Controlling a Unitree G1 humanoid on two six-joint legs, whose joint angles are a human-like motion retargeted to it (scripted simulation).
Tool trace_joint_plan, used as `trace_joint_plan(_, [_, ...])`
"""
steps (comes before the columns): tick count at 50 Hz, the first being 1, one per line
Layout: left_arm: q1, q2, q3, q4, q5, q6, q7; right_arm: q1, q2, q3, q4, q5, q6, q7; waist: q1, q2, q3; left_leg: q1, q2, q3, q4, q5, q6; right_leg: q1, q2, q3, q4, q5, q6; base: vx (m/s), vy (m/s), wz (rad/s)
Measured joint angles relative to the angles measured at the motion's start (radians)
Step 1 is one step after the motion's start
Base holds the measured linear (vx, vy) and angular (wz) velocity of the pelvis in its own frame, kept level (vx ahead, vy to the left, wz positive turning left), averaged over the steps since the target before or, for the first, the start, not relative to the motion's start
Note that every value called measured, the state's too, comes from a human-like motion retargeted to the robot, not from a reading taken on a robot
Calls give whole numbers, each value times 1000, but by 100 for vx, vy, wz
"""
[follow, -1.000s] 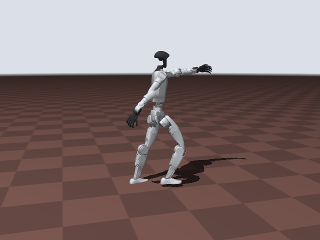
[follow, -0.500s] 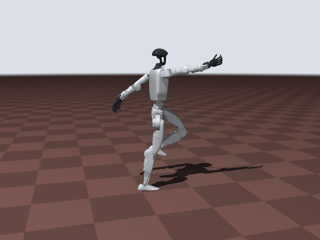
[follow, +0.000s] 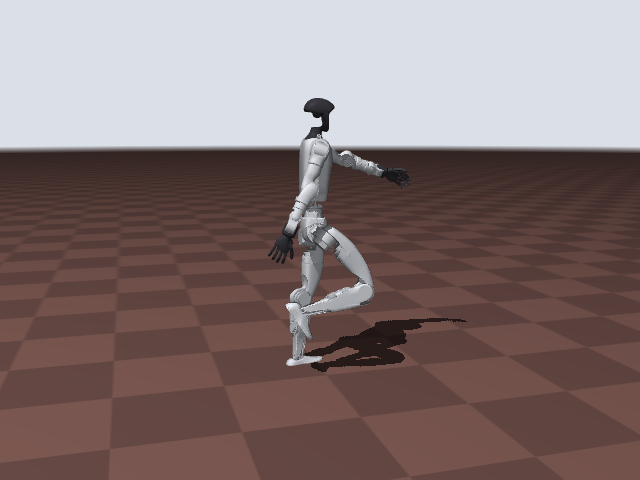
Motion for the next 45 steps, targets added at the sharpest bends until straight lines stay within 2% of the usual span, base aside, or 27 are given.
trace_joint_plan(4, [-288,118,-107,-69,-115,-5,30,303,-79,21,11,95,-5,93,-102,18,-1,40,3,-32,0,-24,14,-194,-37,-4,93,-66,-52,47,2,36])
trace_joint_plan(8, [-513,175,-197,-62,-115,-9,3,464,-124,-42,17,139,14,148,-143,11,3,78,11,-43,0,-38,21,-258,-22,-20,-74,-88,-72,44,-7,17])
trace_joint_plan(12, [-583,141,-211,-28,-144,-34,-7,457,-102,-82,17,204,4,155,-131,-13,-24,101,7,-63,0,-43,0,-165,-22,-64,-487,-77,-56,44,-10,17])
trace_joint_plan(15, [-492,71,-159,-36,-189,-76,1,345,-54,-58,17,267,-14,118,-111,-27,-42,123,-2,-94,0,-48,-15,56,-49,-163,-1009,-59,-22,47,-10,57])
trace_joint_plan(17, [-362,1,-106,-71,-225,-97,37,225,-16,-33,17,297,-4,56,-97,-45,-7,184,-15,-136,18,-61,-15,340,-29,-242,-1512,63,41,57,-12,95])
trace_joint_plan(18, [-289,-36,-79,-92,-236,-95,63,150,2,-26,17,282,17,18,-82,-65,26,231,-31,-160,29,-67,-9,502,-11,-270,-1775,176,89,59,-17,51])
trace_joint_plan(20, [-110,-107,-32,-111,-168,-88,35,-11,34,-4,17,204,40,-9,4,-107,40,267,-75,-158,66,-59,25,653,-3,-258,-2029,333,178,54,-22,-56])
trace_joint_plan(23, [276,-173,1,-77,-32,-114,-72,-312,50,119,17,286,-17,-67,177,-166,51,225,-120,-39,300,-34,79,725,-34,-145,-2036,352,219,46,-26,-179])
trace_joint_plan(25, [557,-168,39,-3,19,-97,-189,-553,36,125,5,268,-36,-123,227,-216,15,-26,-87,45,811,-167,80,717,-74,-88,-2036,345,208,33,-21,-120])
trace_joint_plan(27, [810,-154,78,102,3,-105,-216,-799,1,13,-54,209,-65,-214,240,-215,-53,-348,10,47,1353,-312,124,660,-59,-64,-2036,324,188,30,-8,-46])
trace_joint_plan(28, [928,-145,97,150,-4,-112,-211,-923,-15,-33,-86,214,-78,-250,261,-214,-54,-447,43,44,1552,-366,147,662,-53,-47,-2036,308,186,37,-3,-77])
trace_joint_plan(30, [1160,-126,115,204,-53,-129,-218,-1167,-42,-47,-144,301,-118,-310,323,-225,-33,-589,90,48,1852,-440,180,681,-53,-2,-2036,283,183,41,-1,-114])
trace_joint_plan(33, [1497,-105,76,175,-174,-150,-288,-1509,-86,93,-191,518,-211,-394,416,-253,-11,-768,132,50,2097,-487,200,685,-59,67,-2036,269,161,39,1,-106])
trace_joint_plan(35, [1702,-94,19,149,-230,-148,-334,-1699,-125,180,-201,612,-258,-441,454,-270,-9,-878,141,38,2170,-502,211,687,-65,87,-2036,263,154,38,4,-45])
trace_joint_plan(37, [1865,-82,-26,142,-258,-126,-371,-1865,-163,230,-178,656,-266,-467,475,-281,-12,-959,150,32,2170,-508,232,695,-68,90,-2036,253,153,40,7,-9])
trace_joint_plan(40, [2023,-73,-38,149,-276,-89,-402,-2049,-191,285,-139,704,-268,-487,488,-293,-20,-1008,170,41,2062,-497,263,713,-70,87,-2036,233,151,40,9,-1])
trace_joint_plan(43, [2053,-91,-8,141,-264,-66,-391,-2113,-164,322,-134,664,-274,-513,470,-295,-42,-970,148,43,1791,-445,242,728,-67,87,-2035,217,152,38,11,-6])
trace_joint_plan(45, [2007,-119,1,133,-262,-58,-370,-2084,-123,314,-151,612,-273,-528,446,-297,-57,-879,115,53,1510,-412,213,733,-69,91,-2016,202,157,40,13,-22])
